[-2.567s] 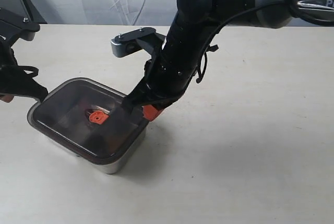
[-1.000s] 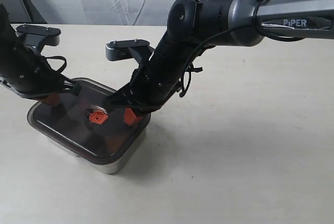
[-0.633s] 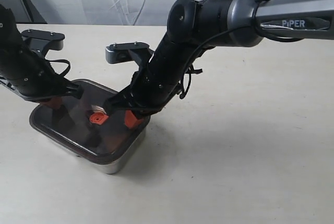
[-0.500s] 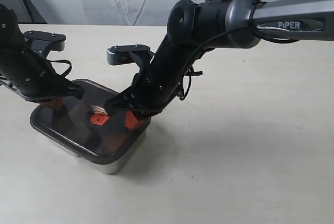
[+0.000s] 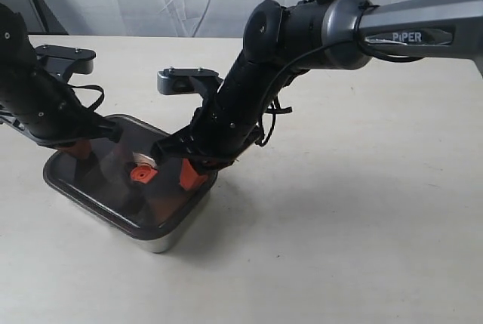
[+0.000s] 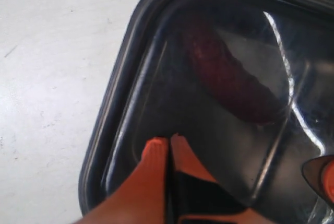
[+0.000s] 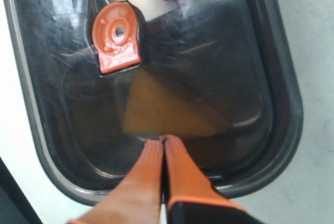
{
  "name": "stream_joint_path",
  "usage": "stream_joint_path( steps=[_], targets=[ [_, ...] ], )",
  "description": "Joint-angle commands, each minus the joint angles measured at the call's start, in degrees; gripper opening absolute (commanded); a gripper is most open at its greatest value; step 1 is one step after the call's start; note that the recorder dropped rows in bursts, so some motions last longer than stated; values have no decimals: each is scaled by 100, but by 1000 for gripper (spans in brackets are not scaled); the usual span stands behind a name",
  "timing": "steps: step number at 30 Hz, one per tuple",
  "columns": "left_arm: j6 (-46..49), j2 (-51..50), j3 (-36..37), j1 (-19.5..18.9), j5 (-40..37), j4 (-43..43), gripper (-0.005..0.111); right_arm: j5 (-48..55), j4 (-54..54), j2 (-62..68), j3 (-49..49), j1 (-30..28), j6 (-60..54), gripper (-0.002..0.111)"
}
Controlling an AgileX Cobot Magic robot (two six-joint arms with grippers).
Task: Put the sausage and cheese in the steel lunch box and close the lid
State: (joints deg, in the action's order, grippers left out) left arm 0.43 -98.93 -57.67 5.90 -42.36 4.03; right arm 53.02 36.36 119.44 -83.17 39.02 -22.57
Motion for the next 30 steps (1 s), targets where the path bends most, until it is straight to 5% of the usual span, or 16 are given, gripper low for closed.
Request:
stream_joint_path(
  steps=[1, 14, 30],
  targets=[
    [2, -366, 86, -14, -342, 30, 0, 139, -262, 428, 123, 47, 10, 0],
    [17, -485, 86, -14, -224, 188, 0, -85, -907, 183, 123, 35, 519, 0],
    [17, 2924, 294, -14, 900, 201, 0, -767, -2484, -2433, 313, 35, 1559, 0]
  ],
)
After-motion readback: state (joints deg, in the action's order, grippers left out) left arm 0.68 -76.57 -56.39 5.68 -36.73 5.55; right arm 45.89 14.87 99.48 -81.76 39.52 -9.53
